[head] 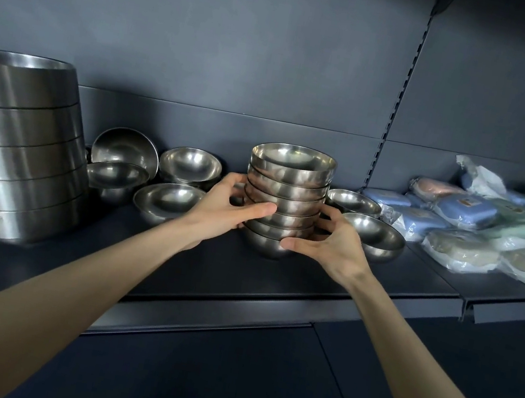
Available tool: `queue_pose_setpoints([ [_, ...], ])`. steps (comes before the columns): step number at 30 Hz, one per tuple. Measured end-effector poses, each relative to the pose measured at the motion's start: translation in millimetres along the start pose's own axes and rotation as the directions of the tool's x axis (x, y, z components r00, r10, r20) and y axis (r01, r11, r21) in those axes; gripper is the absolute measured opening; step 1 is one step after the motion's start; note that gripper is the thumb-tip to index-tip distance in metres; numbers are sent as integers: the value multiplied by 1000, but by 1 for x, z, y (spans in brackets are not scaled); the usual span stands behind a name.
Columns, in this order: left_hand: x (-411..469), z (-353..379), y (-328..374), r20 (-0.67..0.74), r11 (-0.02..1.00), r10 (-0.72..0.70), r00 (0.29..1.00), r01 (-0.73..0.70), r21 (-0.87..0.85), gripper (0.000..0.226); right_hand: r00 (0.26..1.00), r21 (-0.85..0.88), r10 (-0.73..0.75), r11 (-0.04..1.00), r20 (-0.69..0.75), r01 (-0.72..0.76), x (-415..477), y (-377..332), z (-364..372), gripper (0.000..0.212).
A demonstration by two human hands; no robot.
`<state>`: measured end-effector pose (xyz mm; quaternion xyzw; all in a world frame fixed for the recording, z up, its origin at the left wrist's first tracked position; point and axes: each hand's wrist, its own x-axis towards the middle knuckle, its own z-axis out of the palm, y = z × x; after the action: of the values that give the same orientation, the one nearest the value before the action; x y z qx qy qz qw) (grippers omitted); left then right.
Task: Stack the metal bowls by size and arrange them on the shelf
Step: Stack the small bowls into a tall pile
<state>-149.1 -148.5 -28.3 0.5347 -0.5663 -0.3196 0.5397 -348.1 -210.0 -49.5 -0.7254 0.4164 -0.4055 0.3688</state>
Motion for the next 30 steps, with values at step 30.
queue_pose_setpoints([
  [30,118,-66,-8,-8,997,5,1000,-5,74,54,998,-72,-64,995,-9,63,133,-18,41,86],
])
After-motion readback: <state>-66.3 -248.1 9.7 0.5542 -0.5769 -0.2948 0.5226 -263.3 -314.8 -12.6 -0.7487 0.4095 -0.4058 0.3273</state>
